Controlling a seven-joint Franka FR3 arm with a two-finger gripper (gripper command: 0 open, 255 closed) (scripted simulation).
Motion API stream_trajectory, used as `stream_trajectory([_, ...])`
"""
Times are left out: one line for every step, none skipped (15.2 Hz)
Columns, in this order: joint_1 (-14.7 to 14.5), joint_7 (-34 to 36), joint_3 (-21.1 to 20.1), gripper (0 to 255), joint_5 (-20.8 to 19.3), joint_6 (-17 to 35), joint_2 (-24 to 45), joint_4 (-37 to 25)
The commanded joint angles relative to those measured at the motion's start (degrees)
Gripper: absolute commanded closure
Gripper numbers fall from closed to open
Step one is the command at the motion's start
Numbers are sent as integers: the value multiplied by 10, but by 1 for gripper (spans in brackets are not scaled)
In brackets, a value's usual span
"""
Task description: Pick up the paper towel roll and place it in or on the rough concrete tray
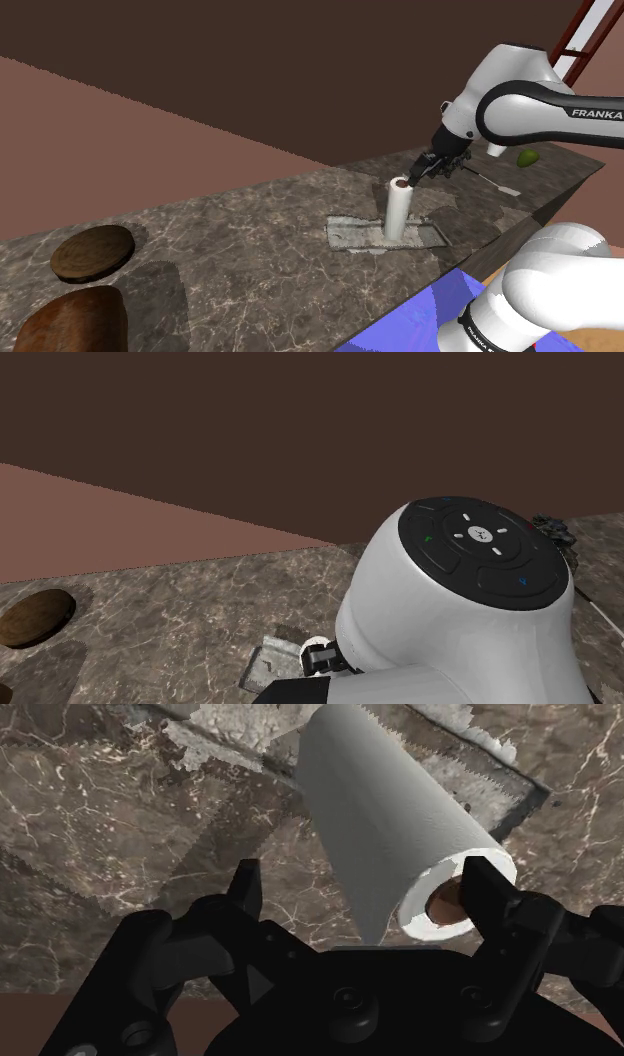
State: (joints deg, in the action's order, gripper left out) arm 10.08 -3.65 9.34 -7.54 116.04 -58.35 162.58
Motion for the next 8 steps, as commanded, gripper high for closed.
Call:
stream_trajectory([0,0,0,0,0,0,0,0])
stream_trajectory([0,0,0,0,0,0,0,0])
stream_trajectory([-1,0,-3,0,2,-23,-7,-16])
stream_trajectory([-2,-1,-5,0,5,-45,-14,-32])
stream_trajectory([-2,-1,-8,0,7,-67,-18,-49])
stream_trajectory([-3,-1,-10,0,9,-83,-21,-63])
stream_trajectory([-3,-1,-10,0,9,-83,-21,-63])
stream_trajectory([-3,-1,-10,0,9,-83,-21,-62])
